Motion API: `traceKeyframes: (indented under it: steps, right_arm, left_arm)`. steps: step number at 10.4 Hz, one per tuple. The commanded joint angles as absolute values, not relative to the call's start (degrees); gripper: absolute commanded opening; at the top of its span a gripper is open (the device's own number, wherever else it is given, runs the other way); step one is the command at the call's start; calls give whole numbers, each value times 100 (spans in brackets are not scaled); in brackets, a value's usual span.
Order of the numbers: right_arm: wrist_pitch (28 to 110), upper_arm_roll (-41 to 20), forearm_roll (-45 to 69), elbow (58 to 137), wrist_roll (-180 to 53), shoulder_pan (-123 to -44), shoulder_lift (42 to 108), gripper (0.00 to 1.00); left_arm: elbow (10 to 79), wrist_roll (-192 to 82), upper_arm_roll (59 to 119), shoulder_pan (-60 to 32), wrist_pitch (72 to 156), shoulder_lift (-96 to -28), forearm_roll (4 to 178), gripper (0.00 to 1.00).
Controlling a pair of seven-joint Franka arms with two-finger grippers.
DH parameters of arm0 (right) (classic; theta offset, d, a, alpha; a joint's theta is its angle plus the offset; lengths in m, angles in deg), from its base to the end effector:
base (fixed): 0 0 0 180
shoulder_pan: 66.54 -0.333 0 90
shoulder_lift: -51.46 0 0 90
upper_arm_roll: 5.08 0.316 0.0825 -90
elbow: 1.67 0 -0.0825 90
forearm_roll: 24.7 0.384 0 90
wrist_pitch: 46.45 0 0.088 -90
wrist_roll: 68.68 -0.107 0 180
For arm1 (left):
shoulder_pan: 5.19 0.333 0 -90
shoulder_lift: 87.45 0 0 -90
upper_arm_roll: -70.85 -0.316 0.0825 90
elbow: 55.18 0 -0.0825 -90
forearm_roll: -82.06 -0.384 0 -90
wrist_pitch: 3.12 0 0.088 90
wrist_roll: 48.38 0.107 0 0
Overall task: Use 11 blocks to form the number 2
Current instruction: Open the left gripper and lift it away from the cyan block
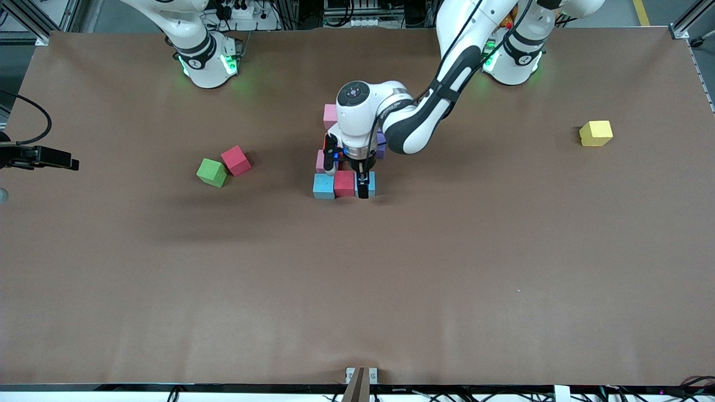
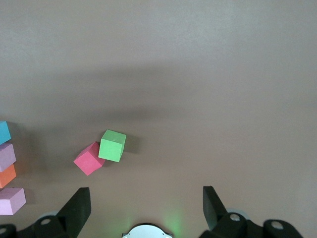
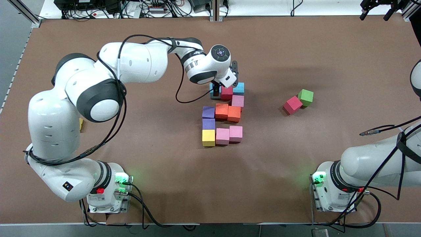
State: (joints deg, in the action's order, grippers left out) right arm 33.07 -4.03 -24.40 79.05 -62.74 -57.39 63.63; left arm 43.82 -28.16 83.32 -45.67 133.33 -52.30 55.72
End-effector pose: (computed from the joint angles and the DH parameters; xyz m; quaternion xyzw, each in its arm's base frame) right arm 0.5898 -0.0844 0.5631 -0.9930 0.0185 0.1150 0.0187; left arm 0.4226 -0.5281 0.2407 -0.7069 0.6993 -0.0601 0.0875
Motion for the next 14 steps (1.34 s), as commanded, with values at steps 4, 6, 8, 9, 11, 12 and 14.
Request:
traceKeyframes:
  steps: [4, 6, 8, 9, 11, 12, 14]
  right_arm:
    - [3256, -297, -2356, 7866, -6962, -5775, 6271, 100]
    - [3299, -306, -2374, 7944, -6990, -5942, 6149, 100]
    - [3555, -253, -2365, 8085, -6999, -6038, 6008, 100]
    - [3494, -244, -2400, 8121, -6991, -6082, 5929, 100]
    - [3476, -235, -2426, 8138, -6956, -6074, 5754, 100]
    - [3467, -235, -2426, 8243, -6929, -6083, 5683, 100]
    - [3493, -235, -2426, 8454, -6824, -6083, 5490, 100]
  left_arm:
    - [4458, -2886, 8324, -4290, 12732, -6089, 5982, 100]
    - [4449, -2886, 8324, -4010, 12249, -6528, 6270, 100]
    - [4432, -2965, 8324, -3649, 11819, -6967, 6596, 100]
    - [4432, -3166, 8316, -3430, 11616, -7169, 6833, 100]
    - [4371, -3920, 8289, -3112, 11072, -7539, 6993, 100]
    - [4213, -4158, 8272, -2902, 10730, -7671, 7002, 100]
    - [3714, -4363, 8280, -2341, 10158, -7752, 7011, 100]
